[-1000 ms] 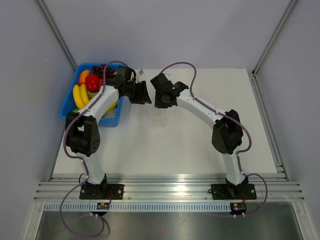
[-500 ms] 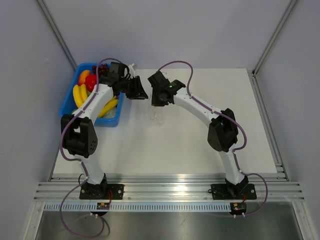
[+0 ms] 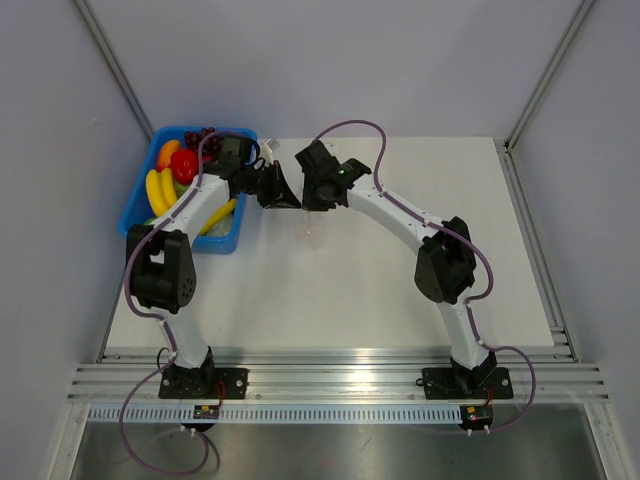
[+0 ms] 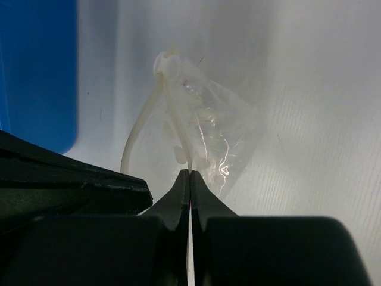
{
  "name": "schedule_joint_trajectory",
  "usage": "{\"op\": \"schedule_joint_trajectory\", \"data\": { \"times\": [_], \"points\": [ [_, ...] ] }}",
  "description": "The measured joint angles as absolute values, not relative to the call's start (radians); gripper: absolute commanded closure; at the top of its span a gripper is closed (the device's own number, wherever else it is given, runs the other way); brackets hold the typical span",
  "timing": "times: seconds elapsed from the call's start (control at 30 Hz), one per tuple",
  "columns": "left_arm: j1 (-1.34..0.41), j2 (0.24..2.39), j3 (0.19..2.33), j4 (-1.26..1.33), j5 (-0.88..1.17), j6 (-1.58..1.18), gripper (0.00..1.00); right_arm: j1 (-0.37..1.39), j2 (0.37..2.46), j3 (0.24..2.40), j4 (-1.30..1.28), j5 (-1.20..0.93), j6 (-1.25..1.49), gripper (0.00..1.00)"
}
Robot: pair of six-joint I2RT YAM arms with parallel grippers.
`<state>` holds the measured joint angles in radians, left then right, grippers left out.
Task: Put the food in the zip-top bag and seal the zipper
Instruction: Open the zipper of the food storage bag at the center of the board.
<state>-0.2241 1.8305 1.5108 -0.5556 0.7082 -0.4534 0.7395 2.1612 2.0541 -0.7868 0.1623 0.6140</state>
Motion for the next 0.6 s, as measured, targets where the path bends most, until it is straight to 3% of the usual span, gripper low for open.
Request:
{"op": "schedule_joint_trajectory", "data": {
  "times": [0.6],
  "points": [
    [-0.224, 1.849, 1.500, -0.683, 0.465, -0.362, 1.00, 0.739, 2.161, 2.036, -0.783, 0.165, 0.615, 1.00]
  ]
}}
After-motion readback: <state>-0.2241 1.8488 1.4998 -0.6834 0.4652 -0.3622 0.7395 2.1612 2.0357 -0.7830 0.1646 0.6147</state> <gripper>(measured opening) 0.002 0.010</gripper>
